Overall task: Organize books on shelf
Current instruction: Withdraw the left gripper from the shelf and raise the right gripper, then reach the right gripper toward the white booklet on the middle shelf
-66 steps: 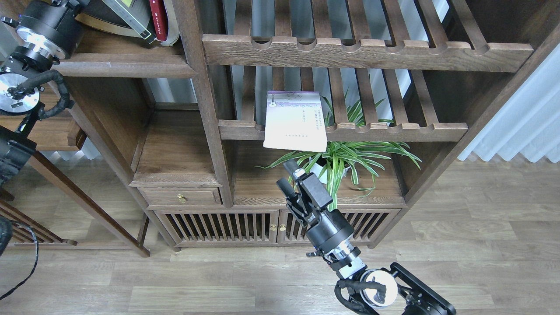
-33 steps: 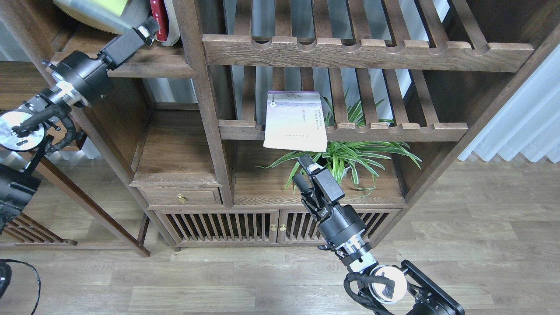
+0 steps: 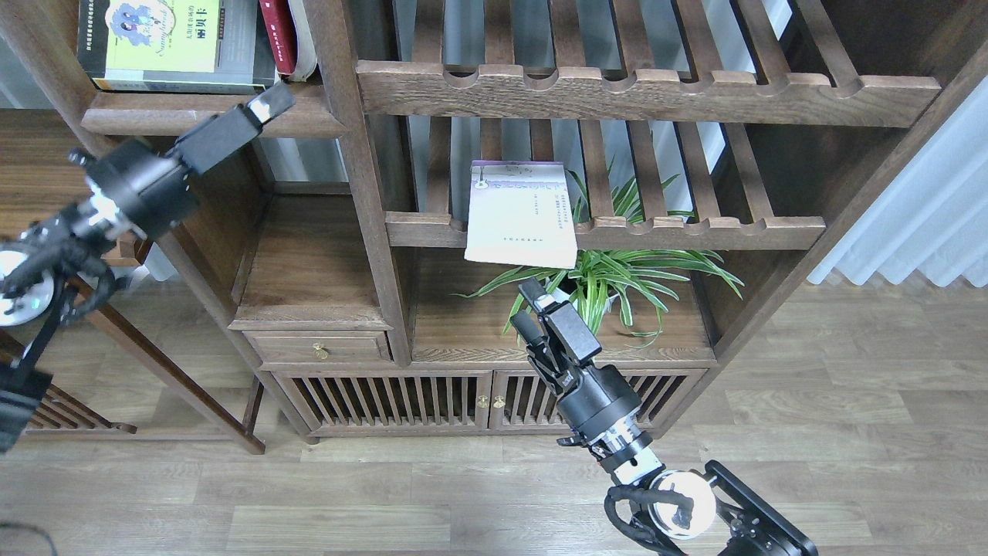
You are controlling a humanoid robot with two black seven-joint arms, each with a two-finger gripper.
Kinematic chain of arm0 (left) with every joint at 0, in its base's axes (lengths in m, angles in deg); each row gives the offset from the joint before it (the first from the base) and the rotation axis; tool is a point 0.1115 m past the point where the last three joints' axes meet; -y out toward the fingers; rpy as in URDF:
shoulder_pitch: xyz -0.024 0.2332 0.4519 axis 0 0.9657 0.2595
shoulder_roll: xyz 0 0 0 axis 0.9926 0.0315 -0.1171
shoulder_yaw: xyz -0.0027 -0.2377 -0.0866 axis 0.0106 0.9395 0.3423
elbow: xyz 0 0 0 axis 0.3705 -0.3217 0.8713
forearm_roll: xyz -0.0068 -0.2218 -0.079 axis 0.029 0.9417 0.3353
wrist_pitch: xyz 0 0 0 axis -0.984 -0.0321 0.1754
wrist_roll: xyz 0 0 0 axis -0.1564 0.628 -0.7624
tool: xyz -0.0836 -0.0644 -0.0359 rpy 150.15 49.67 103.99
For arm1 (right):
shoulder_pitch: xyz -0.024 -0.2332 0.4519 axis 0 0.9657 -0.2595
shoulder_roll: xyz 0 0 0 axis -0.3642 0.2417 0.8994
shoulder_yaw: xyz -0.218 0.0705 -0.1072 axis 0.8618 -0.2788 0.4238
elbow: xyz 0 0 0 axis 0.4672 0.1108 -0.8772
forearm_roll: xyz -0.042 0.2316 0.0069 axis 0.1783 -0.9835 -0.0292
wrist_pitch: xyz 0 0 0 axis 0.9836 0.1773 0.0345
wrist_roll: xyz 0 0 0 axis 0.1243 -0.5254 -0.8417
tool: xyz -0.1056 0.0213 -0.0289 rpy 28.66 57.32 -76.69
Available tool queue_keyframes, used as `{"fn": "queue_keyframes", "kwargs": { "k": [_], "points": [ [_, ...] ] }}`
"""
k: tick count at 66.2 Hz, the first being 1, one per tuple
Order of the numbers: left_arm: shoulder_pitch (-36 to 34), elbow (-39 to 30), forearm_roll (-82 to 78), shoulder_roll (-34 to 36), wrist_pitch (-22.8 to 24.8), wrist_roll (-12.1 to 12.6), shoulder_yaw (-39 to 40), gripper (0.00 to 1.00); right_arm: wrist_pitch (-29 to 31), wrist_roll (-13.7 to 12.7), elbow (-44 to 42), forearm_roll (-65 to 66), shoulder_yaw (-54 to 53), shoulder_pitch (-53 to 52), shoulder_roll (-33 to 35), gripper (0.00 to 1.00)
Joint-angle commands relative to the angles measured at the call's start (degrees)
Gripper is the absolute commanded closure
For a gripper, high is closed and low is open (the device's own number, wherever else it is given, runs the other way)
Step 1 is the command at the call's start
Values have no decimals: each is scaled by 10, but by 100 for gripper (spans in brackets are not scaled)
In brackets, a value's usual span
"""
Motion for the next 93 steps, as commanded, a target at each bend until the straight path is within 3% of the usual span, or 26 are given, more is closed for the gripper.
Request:
{"fn": "queue_keyframes", "kwargs": {
  "k": [1, 13, 30, 66, 83, 93],
  "points": [
    [72, -2, 4, -22, 0, 1, 15, 0, -11, 0, 0, 0, 2, 0, 0, 0],
    [194, 4, 4, -53, 0, 12, 66, 0, -87, 0, -1, 0, 23, -4, 0, 0],
    [261, 22, 4, -74, 0, 13, 84, 0, -144, 2, -20, -6, 39, -77, 0, 0],
    [281, 34, 4, -88, 0, 15, 82, 0, -164, 10, -143, -66, 75, -217, 0, 1],
    [281, 36, 4, -90, 0, 11, 89, 0, -163, 21, -174, -112, 62, -227, 0, 11],
    [280, 39, 4, -102, 0, 10, 100, 0, -164, 33, -178, -112, 56, -227, 0, 28]
  ]
}}
